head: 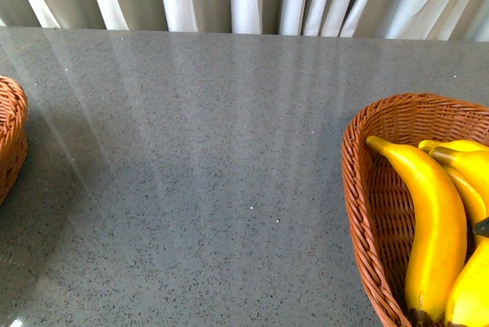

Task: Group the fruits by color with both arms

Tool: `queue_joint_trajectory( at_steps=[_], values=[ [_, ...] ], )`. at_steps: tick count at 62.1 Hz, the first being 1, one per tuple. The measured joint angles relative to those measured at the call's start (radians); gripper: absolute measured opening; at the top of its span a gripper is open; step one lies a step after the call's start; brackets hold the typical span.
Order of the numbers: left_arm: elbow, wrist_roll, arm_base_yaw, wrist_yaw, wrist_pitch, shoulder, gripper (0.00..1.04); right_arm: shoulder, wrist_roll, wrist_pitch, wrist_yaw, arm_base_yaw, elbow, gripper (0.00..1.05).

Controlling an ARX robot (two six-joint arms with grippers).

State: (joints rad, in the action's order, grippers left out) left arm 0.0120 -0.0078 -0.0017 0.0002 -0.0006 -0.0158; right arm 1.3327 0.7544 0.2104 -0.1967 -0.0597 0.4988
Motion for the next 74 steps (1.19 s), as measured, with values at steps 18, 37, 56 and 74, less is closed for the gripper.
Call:
queue_joint_trajectory(
  at_steps=[18, 37, 56, 74],
  values=[
    [0.0, 0.0, 0.0, 0.0, 0.0, 0.0, 0.96, -0.127, -0.082, -0.052, -0.027, 0.049, -0.046, 0.96],
    [0.0, 0.0, 0.0, 0.0, 0.0, 0.0, 0.96, -0.468, -0.299, -0.135, -0.132, 0.175, -0.152, 0.93],
    [0.0, 0.0, 0.0, 0.0, 0.0, 0.0, 0.96, -0.63, -0.715, -0.849, 0.196, 0.065, -0.429, 0.39],
    [0.0, 0.0, 0.0, 0.0, 0.0, 0.0, 0.96, -0.755, -0.748, -0.777, 0.197, 0.063, -0.481, 0.02]
  ],
)
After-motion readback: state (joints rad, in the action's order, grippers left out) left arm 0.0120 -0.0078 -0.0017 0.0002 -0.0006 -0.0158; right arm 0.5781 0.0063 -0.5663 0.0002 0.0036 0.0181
